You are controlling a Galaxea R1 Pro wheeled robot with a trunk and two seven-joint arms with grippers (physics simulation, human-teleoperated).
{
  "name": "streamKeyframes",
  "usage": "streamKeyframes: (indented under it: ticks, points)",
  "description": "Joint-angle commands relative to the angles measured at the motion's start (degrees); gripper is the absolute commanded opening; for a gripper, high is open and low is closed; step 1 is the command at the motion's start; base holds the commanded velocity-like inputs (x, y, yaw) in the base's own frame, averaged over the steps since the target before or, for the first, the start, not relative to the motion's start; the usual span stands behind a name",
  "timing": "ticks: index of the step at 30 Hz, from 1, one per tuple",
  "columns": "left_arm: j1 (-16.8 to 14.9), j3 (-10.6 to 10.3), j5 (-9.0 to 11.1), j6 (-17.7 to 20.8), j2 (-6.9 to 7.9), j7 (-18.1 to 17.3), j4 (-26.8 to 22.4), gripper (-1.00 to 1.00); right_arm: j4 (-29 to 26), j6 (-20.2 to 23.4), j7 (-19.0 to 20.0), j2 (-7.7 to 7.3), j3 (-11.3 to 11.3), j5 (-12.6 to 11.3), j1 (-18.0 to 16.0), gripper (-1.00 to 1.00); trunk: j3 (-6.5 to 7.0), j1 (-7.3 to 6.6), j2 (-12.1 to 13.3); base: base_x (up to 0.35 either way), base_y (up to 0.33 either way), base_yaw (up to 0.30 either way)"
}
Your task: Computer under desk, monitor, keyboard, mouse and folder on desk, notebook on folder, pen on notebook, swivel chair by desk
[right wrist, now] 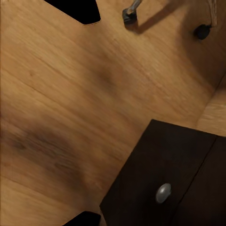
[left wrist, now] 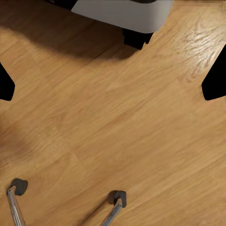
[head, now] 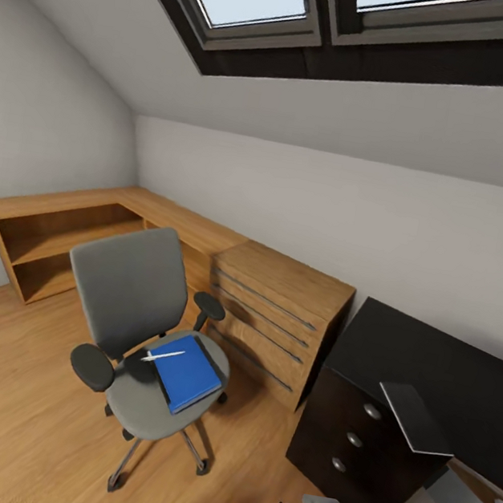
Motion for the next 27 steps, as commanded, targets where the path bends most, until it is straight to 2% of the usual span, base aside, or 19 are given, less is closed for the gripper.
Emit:
streamKeyframes:
  ticks: [1, 8, 16, 27]
  points:
    - [-0.05, 0.1, 0.22, -0.19, 0.0, -0.13, 0.07, 1.0, 0.11, -0.19, -0.15, 0.03, 0.5, -0.39, -0.05, 1.0, -0.13, 0.0, -0.04, 0.0, 0.0, 0.219]
    - [-0.05, 0.1, 0.22, -0.2, 0.0, -0.13, 0.07, 1.0, 0.12, -0.2, -0.14, 0.03, 0.5, -0.11, -0.05, 1.0, -0.61, 0.0, -0.04, 0.0, 0.0, 0.202]
    - [-0.05, 0.1, 0.22, -0.15, 0.0, -0.13, 0.09, 1.0, 0.12, -0.15, -0.14, 0.11, 0.5, 2.21, 0.19, 1.0, -1.2, 0.0, -0.04, 0.0, 0.0, 0.173]
    - [-0.05, 0.04, 0.22, -0.15, -0.07, -0.13, 0.1, 1.0, 0.12, -0.24, -0.14, 0.36, 0.43, 2.75, 0.46, 1.0, -2.01, 0.0, -0.04, 0.0, 0.0, 0.13]
